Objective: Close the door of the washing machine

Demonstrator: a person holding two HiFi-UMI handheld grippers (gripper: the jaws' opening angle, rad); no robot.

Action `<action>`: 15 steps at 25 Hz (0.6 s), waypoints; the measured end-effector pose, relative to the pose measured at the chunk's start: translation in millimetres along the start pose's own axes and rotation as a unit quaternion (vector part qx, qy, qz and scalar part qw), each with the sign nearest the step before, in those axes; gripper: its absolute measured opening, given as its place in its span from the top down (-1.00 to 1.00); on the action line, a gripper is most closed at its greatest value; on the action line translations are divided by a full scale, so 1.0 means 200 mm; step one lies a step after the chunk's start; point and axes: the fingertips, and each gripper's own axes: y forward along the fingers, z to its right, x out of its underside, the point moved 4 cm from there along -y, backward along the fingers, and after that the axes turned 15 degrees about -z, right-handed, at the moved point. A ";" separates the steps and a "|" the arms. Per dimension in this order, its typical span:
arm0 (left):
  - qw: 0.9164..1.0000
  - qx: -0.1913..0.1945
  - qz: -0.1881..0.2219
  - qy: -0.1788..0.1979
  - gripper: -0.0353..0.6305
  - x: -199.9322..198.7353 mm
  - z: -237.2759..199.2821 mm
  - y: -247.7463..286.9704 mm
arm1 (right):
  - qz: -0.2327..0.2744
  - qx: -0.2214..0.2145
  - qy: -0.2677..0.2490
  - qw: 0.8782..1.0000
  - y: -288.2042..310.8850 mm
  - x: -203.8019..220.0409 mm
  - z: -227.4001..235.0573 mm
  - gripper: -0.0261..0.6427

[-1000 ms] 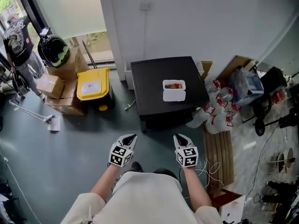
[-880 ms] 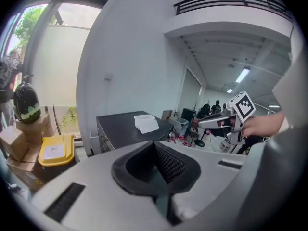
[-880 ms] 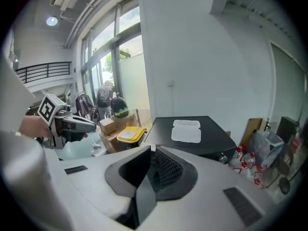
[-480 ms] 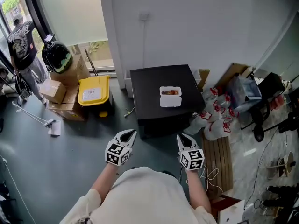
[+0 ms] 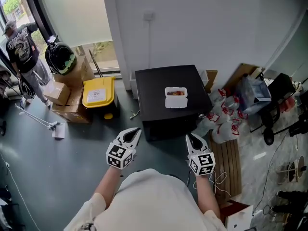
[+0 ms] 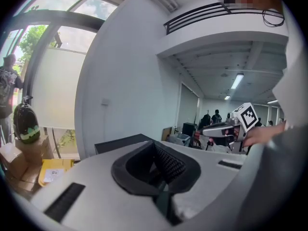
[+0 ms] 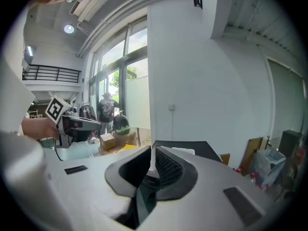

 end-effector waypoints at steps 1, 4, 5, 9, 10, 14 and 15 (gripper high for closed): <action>1.000 -0.001 0.001 0.001 0.87 -0.01 0.00 0.00 | 0.003 0.000 -0.003 1.000 -0.01 -0.01 0.00 0.77; 1.000 -0.003 0.001 0.002 0.87 -0.01 0.02 0.00 | 0.009 0.001 -0.009 1.000 -0.03 -0.01 0.01 0.77; 1.000 -0.004 0.001 0.002 0.87 -0.01 0.02 0.01 | 0.011 0.001 -0.013 1.000 -0.04 -0.02 0.01 0.77; 1.000 -0.002 0.003 0.000 0.87 -0.02 0.03 0.03 | 0.027 0.005 -0.034 0.999 -0.06 -0.04 0.01 0.78; 1.000 -0.001 0.003 0.000 0.87 -0.02 0.05 0.03 | 0.029 0.006 -0.036 0.999 -0.07 -0.05 0.01 0.78; 1.000 0.002 -0.001 0.001 0.87 -0.02 0.08 0.05 | 0.030 0.003 -0.029 0.999 -0.07 -0.04 0.02 0.78; 1.000 0.002 -0.002 0.002 0.87 -0.01 0.08 0.05 | 0.030 0.002 -0.029 0.999 -0.07 -0.04 0.02 0.79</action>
